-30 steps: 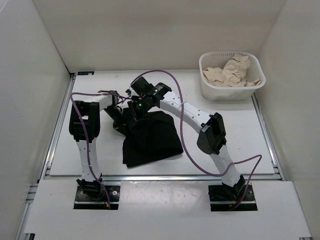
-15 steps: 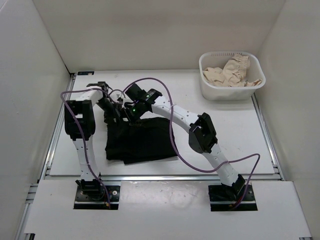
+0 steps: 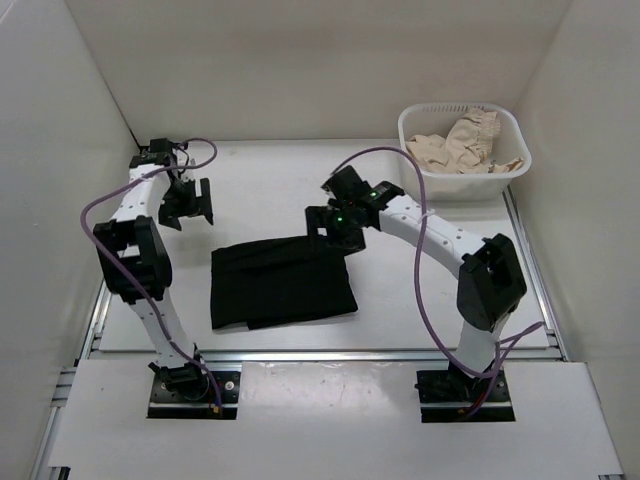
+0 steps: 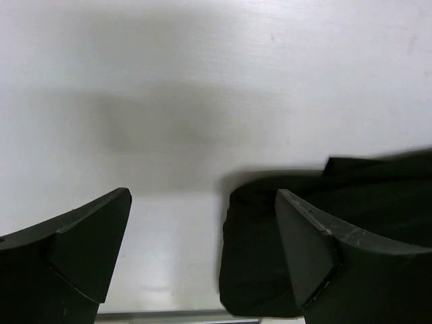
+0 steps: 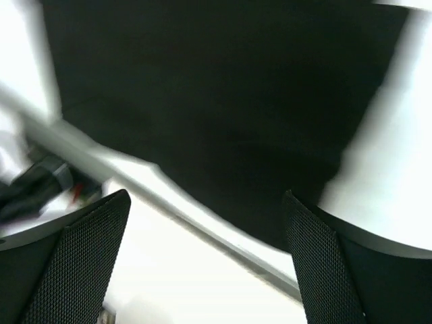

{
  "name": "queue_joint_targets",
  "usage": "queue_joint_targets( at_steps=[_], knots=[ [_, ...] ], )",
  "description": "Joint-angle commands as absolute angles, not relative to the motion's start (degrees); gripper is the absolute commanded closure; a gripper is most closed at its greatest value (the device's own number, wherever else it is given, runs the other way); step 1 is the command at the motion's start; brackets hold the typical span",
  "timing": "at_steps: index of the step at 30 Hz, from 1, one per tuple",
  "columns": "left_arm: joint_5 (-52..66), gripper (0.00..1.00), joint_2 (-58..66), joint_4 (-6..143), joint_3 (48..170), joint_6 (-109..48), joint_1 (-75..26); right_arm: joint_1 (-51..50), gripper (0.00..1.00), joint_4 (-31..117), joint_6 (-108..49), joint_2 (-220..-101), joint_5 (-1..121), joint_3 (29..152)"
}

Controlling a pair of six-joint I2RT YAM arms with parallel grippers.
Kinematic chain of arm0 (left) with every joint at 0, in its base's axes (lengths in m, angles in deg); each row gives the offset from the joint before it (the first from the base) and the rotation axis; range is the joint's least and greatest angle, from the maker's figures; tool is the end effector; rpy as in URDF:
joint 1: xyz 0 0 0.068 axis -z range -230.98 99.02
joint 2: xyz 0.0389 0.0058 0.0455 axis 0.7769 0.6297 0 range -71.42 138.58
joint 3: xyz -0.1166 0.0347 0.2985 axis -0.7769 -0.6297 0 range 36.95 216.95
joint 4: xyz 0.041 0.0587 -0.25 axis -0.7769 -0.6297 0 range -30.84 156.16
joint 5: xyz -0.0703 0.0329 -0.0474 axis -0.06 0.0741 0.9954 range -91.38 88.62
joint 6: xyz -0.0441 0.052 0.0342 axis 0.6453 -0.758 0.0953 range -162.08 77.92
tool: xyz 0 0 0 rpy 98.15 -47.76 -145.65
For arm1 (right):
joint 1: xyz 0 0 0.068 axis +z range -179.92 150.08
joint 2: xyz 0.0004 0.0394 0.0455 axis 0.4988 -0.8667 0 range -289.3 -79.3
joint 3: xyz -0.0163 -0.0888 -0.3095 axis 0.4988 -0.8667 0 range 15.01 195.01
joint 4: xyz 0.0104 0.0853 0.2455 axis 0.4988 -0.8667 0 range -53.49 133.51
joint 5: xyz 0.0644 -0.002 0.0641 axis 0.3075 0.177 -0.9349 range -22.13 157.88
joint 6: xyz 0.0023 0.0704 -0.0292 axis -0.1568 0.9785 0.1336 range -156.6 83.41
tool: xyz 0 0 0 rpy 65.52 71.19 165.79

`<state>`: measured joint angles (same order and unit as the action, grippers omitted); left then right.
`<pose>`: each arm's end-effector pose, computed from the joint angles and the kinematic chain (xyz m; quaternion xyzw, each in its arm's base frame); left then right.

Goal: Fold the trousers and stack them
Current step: Fold the trousers

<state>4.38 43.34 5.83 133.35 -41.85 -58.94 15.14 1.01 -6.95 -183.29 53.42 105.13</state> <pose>0.4257 0.0531 0.2441 -0.0661 0.9917 -0.0432 0.1016 0.2871 0.3105 0.3053 -0.1634 0.9362 0.2698 0.1551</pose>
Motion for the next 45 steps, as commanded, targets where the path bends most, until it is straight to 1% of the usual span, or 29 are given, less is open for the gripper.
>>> queue_joint_targets(
  at_steps=[1,2,3,4,8,11,12,13,15,16,17,18,19,20,22,23,25,28,32,34,35,36,37,38,39,41,42,44,45],
  knots=[
    [2.8,0.00,32.7,5.6,128.4,-42.1,-58.8,12.9,0.03,1.1,-6.0,-180.9,62.8,100.2],
    [2.8,0.00,31.6,5.0,126.3,-42.1,-58.8,12.9,0.03,1.1,-6.0,-180.4,62.8,98.9],
    [2.1,0.00,29.9,5.0,123.8,-42.1,-58.8,12.3,0.01,2.1,-6.6,-179.4,63.3,95.1],
    [2.0,0.00,29.3,5.0,118.7,-42.1,-58.8,12.3,0.01,3.7,-6.6,-179.4,63.3,93.0],
    [2.0,0.00,30.2,6.8,109.4,-42.1,-58.8,9.6,0.01,17.1,-5.1,-178.6,58.7,84.2],
    [5.3,0.00,32.6,9.0,107.7,-42.1,-59.3,8.0,0.01,25.2,-3.8,-181.3,54.6,81.0],
    [6.6,0.00,33.3,9.0,107.7,-42.1,-59.3,8.0,0.04,26.8,-3.8,-182.5,53.1,80.2],
    [7.9,0.03,34.9,9.6,107.7,-42.1,-59.3,8.0,0.13,28.4,-3.1,-183.0,51.8,79.7],
    [11.4,0.16,37.0,9.6,110.1,-42.1,-59.3,6.8,0.30,32.6,-1.7,-183.0,50.0,78.1],
    [12.2,0.32,39.2,9.6,111.3,-42.1,-59.3,5.9,0.49,34.2,0.0,-183.0,49.3,75.5],
    [13.2,0.38,40.2,9.6,112.5,-42.1,-59.3,5.2,0.60,35.9,1.4,-183.0,49.3,73.8],
    [14.9,0.42,41.2,9.6,114.9,-42.1,-58.7,4.5,0.70,39.7,2.9,-181.4,48.6,72.0],
    [15.4,0.44,42.1,9.6,116.0,-42.1,-58.7,2.9,0.83,41.4,5.6,-180.7,48.6,68.5],
    [16.6,0.44,43.9,9.6,117.1,-42.1,-58.2,2.1,0.88,42.8,6.7,-179.3,49.2,66.8],
    [18.0,0.44,45.5,9.6,120.2,-42.1,-57.7,0.0,0.93,45.1,8.6,-178.0,50.5,63.3],
    [18.7,0.41,47.0,9.6,121.2,-42.1,-57.0,-0.6,0.96,45.6,9.2,-177.5,51.0,62.5],
    [20.0,0.34,48.4,9.6,124.7,-42.1,-56.2,-1.6,1.00,46.2,10.5,-176.6,53.0,61.2],
    [21.9,0.23,49.6,9.0,128.7,-42.1,-54.9,-3.8,1.00,45.1,10.0,-175.9,53.6,60.5],
    [21.2,0.15,47.9,7.3,128.4,-42.1,-54.9,-5.6,0.88,37.8,2.8,-179.0,52.6,66.2],
    [20.7,0.12,45.6,6.0,127.1,-42.1,-54.9,-5.6,0.72,34.7,-1.6,-179.6,52.6,69.8],
    [20.1,0.11,44.7,6.0,125.9,-42.1,-55.6,-6.3,0.57,32.0,-3.0,-179.6,52.0,70.5],
    [20.1,0.08,43.8,5.2,125.4,-42.1,-55.6,-6.3,0.40,30.4,-4.2,-179.6,52.0,71.9],
    [20.1,0.06,41.8,5.2,124.8,-42.1,-57.2,-6.9,0.16,28.7,-6.7,-178.5,52.0,72.6],
    [19.5,0.04,40.7,4.4,124.1,-42.1,-58.0,-7.8,0.10,25.3,-7.8,-175.7,52.0,72.6],
    [18.8,0.00,39.4,3.9,124.0,-42.1,-58.9,-8.3,0.01,23.1,-8.6,-174.0,52.9,74.1],
    [14.8,0.00,35.0,3.8,123.3,-42.1,-61.3,-9.0,0.01,16.2,-11.9,-169.0,56.9,77.0],
    [12.9,0.00,33.5,3.8,121.9,-42.1,-62.1,-10.2,0.01,7.9,-12.8,-167.6,58.7,79.0],
    [8.6,0.00,29.0,4.6,121.1,-42.1,-64.3,-11.3,0.01,-0.3,-14.6,-164.6,61.6,85.1],
    [3.9,0.00,27.6,5.2,120.5,-42.1,-65.0,-12.4,0.01,-7.2,-14.6,-163.5,64.0,86.7]
  ],
)
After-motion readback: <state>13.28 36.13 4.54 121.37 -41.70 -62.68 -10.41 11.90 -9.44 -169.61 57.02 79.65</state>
